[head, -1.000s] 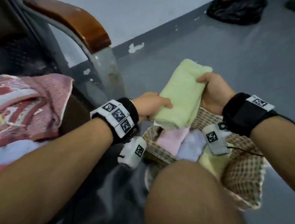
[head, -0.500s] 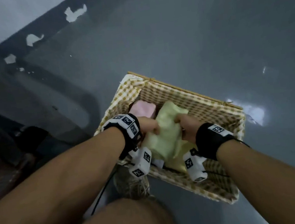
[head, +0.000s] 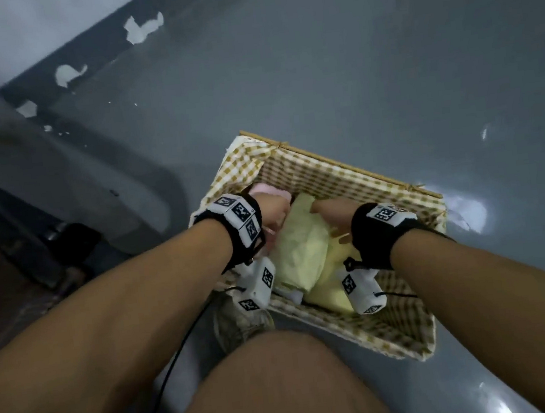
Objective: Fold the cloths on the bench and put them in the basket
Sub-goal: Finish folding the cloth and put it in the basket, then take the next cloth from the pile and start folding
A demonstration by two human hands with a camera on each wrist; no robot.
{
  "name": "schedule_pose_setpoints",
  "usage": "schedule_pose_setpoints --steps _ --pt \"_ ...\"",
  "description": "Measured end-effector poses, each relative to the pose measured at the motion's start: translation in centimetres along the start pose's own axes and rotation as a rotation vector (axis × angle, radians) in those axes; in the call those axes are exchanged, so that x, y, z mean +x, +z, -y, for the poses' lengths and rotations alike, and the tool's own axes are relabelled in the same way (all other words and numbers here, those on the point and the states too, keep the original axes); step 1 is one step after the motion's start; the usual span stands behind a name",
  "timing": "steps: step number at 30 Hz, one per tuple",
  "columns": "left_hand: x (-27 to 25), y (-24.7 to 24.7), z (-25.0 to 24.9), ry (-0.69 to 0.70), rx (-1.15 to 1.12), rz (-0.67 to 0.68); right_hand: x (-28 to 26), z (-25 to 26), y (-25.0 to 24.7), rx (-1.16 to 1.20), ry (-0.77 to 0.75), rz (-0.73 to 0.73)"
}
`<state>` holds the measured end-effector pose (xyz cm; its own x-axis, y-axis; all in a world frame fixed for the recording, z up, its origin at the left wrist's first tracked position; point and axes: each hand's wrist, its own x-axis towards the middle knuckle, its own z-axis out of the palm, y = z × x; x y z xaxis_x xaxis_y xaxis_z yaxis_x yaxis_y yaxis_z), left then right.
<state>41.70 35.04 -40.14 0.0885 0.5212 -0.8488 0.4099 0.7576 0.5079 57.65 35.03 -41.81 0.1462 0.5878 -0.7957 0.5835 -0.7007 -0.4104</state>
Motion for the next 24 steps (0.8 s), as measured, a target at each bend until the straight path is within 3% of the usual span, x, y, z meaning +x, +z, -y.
schedule_pose_setpoints --steps 2,6,11,18,21,24 --pt "-2.3 -1.2 -0.8 0.096 0.016 -0.047 -2.8 2.0 -0.4 -0.115 -0.092 0.004" --pt "-8.7 -5.2 -1.3 0.325 0.122 -0.138 -9.7 8.0 0.2 -0.162 -0.368 0.149" --pt "-18.9 -14.2 2.4 0.483 0.218 -0.265 -18.7 16.2 4.6 -0.330 -0.676 0.280" --pt "-30.3 -24.8 15.3 0.406 0.332 -0.737 -28.2 24.0 17.0 -0.480 -0.905 0.503" --pt "-32.7 -26.1 21.5 0.267 0.458 -0.857 -30.0 24.9 23.2 -0.530 -0.954 0.575" --pt "-33.3 -26.3 27.1 0.113 0.537 -0.892 -30.3 24.4 28.7 -0.582 -0.979 0.603"
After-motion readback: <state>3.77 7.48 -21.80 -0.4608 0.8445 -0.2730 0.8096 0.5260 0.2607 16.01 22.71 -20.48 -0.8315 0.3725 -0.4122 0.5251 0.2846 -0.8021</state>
